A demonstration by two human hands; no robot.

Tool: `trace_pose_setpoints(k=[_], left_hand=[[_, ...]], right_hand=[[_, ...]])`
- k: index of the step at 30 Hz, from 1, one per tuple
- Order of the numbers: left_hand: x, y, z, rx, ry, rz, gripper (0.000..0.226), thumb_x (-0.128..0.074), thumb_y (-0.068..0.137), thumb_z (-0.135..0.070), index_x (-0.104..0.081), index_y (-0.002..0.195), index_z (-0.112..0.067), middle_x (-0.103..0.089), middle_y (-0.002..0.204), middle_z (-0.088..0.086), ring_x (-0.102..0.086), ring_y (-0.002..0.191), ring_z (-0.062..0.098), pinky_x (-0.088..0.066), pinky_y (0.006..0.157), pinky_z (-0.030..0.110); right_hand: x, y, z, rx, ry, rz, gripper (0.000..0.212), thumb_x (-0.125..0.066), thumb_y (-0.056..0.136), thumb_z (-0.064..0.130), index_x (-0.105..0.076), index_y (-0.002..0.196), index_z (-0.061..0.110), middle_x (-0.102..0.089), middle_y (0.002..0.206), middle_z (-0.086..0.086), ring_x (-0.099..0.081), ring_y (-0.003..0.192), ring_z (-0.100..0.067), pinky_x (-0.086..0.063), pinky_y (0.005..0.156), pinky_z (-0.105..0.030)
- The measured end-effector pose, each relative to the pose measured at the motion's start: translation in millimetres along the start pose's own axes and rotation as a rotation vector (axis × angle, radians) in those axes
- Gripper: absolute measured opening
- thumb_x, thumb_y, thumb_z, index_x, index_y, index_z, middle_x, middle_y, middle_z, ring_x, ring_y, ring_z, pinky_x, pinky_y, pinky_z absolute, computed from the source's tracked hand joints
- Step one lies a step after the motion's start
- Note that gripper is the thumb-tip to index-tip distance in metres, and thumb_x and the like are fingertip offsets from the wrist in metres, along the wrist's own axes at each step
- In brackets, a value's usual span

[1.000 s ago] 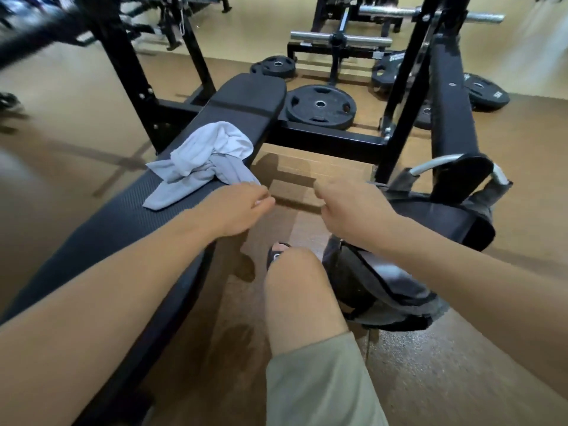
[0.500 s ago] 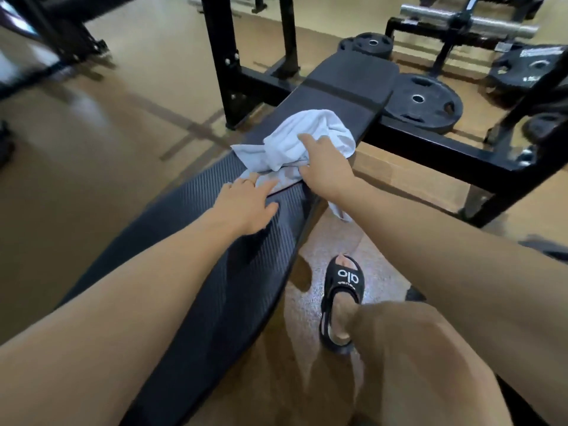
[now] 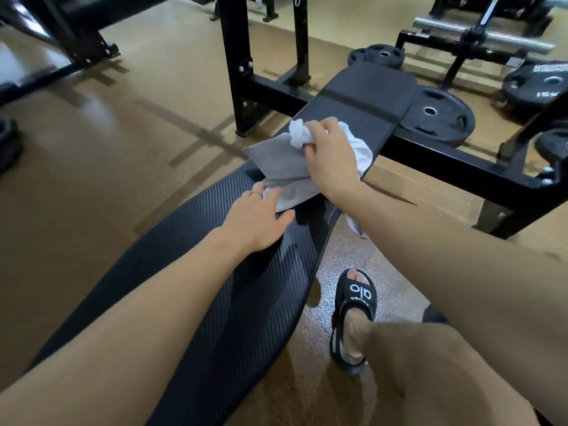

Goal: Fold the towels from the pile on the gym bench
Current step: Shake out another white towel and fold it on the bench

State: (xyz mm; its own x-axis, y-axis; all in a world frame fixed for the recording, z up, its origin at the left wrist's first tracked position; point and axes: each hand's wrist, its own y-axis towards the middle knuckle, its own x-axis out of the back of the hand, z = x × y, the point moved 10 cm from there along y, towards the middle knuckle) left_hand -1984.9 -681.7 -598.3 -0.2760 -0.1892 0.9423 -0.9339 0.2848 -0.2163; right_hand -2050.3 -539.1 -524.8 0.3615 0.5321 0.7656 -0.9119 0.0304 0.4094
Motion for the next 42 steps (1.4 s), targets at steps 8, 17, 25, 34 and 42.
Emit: trace_pose_setpoints(k=[8, 17, 25, 34, 42], left_hand=[[104.2, -77.8, -30.1, -0.064, -0.637, -0.261, 0.101, -0.067, 0.082, -0.067, -0.018, 0.160, -0.025, -0.035, 0.159, -0.001, -0.041, 0.142, 0.018, -0.039, 0.115, 0.043], [169.6, -182.0, -38.5, -0.044, -0.738, -0.531, 0.032, -0.054, 0.101, -0.037, -0.059, 0.118, -0.010, -0.071, 0.109, 0.010, -0.066, 0.102, 0.026, -0.055, 0.088, 0.044], [158.9, -223.2, -22.4, -0.003, -0.427, -0.312, 0.025, -0.054, 0.097, -0.053, -0.045, 0.087, -0.032, -0.053, 0.086, -0.013, -0.052, 0.077, 0.008, -0.037, 0.063, 0.029], [157.1, -257.3, 12.7, -0.047, -0.389, -0.268, 0.033, -0.046, 0.105, -0.041, -0.052, 0.083, -0.016, -0.056, 0.083, -0.003, -0.052, 0.075, 0.015, -0.039, 0.066, 0.029], [161.9, -264.9, 10.8, -0.103, -0.304, -0.281, 0.030, -0.053, 0.102, -0.038, -0.048, 0.076, -0.024, -0.052, 0.076, -0.007, -0.049, 0.070, 0.010, -0.036, 0.063, 0.028]], right_hand=[[149.7, -35.1, 90.7, 0.049, 0.322, -0.206, 0.023, -0.048, 0.092, 0.015, -0.062, 0.108, 0.006, -0.051, 0.094, -0.004, -0.045, 0.078, -0.019, -0.035, 0.066, -0.029], [196.4, -99.5, 170.5, 0.051, 0.658, -0.042, 0.027, -0.051, 0.100, 0.021, -0.050, 0.077, 0.008, -0.043, 0.065, 0.004, -0.035, 0.054, -0.002, -0.029, 0.053, -0.016], [158.9, -130.3, 143.1, -0.280, 0.748, 0.159, 0.037, -0.048, 0.101, 0.036, -0.050, 0.067, 0.021, -0.052, 0.059, 0.016, -0.049, 0.060, -0.007, -0.041, 0.065, -0.027], [122.4, -152.4, 124.9, -0.399, 0.675, 0.350, 0.021, -0.050, 0.088, 0.013, -0.069, 0.094, 0.019, -0.072, 0.105, -0.013, -0.070, 0.100, -0.032, -0.060, 0.089, -0.052], [122.6, -171.7, 203.1, -0.029, 0.550, 0.466, 0.026, -0.057, 0.095, 0.018, -0.066, 0.118, 0.024, -0.069, 0.107, 0.004, -0.065, 0.102, -0.014, -0.053, 0.083, -0.031]])
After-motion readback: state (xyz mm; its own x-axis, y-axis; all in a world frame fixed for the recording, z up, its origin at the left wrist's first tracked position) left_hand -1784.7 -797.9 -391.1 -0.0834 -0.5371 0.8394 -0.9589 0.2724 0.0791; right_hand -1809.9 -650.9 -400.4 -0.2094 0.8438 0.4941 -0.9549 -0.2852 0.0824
